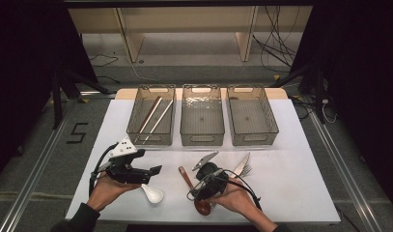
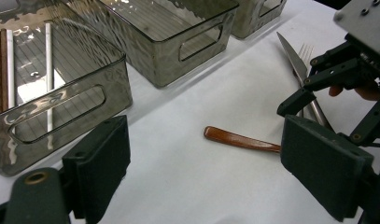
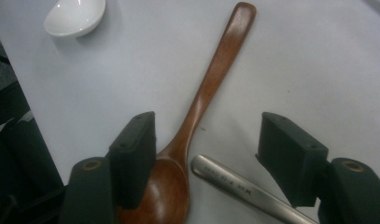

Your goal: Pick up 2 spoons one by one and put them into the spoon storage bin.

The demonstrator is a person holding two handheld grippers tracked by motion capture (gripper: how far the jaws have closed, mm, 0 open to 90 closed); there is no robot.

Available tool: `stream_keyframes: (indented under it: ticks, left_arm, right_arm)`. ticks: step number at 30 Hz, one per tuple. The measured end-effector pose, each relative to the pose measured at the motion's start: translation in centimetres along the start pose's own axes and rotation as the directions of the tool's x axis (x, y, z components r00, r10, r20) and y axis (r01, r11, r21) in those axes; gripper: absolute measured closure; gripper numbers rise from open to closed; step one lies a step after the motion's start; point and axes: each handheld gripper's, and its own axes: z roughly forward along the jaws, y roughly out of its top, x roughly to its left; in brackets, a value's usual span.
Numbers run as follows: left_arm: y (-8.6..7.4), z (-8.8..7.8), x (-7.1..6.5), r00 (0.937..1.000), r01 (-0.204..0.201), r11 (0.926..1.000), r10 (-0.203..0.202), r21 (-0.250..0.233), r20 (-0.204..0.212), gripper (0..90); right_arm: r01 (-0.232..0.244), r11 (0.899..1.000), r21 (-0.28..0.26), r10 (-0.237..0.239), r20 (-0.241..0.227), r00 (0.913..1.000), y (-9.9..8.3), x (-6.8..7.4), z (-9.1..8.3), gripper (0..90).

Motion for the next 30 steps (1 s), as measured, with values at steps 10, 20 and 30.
stream_keyframes:
  ticks: [10,20,30]
  left_arm:
    - [-0.2,-0.1,0.2,1.0,0.003,1.0,-0.003,-0.007,-0.004,15.7]
    - [-0.2,-0.1,0.2,1.0,0.0,1.0,0.0,-0.007,-0.006,15.7]
    - [-0.2,-0.1,0.2,1.0,-0.002,1.0,0.002,-0.006,-0.006,15.7]
  right_arm:
    - [0.024,0.998,0.053,-0.024,-0.013,0.9996,0.4,0.5,1.5,52.4]
    - [0.063,0.995,0.081,-0.063,-0.013,0.998,0.8,1.0,2.0,64.5]
    - [0.053,0.994,0.092,-0.053,-0.006,0.9986,1.3,1.7,2.3,78.7]
